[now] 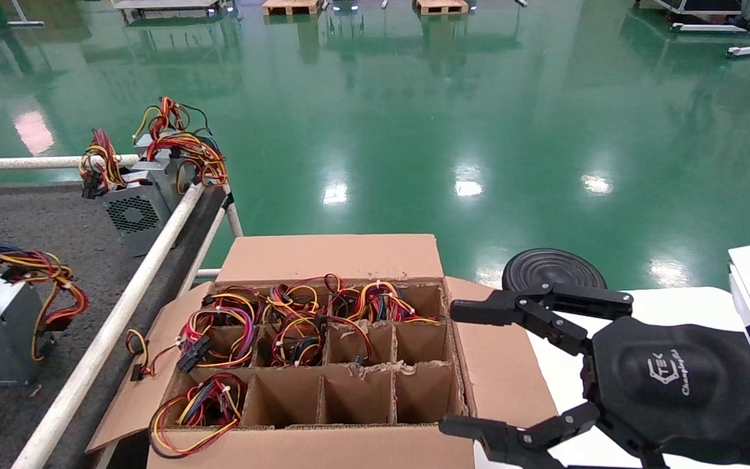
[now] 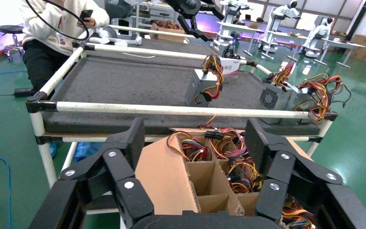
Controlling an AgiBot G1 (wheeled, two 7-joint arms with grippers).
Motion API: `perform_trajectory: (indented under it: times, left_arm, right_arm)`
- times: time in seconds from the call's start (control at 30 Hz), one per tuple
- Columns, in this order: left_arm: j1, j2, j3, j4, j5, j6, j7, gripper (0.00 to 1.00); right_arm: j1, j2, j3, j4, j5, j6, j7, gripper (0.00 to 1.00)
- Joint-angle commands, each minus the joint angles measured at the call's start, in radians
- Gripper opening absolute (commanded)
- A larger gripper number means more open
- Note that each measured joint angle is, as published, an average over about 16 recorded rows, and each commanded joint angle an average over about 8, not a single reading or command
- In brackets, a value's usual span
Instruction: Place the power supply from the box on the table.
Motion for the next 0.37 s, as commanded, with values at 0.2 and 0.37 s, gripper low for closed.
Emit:
perform_trajectory:
  times: [0.2, 0.37]
  left_arm:
    - [0.000, 0.000, 0.000, 0.000, 0.000, 0.000, 0.000, 1.00]
    - [0.000, 0.000, 0.000, 0.000, 0.000, 0.000, 0.000, 1.00]
  right_arm:
    - [0.000, 0.000, 0.000, 0.000, 0.000, 0.000, 0.000, 1.00]
    - [0.000, 0.000, 0.000, 0.000, 0.000, 0.000, 0.000, 1.00]
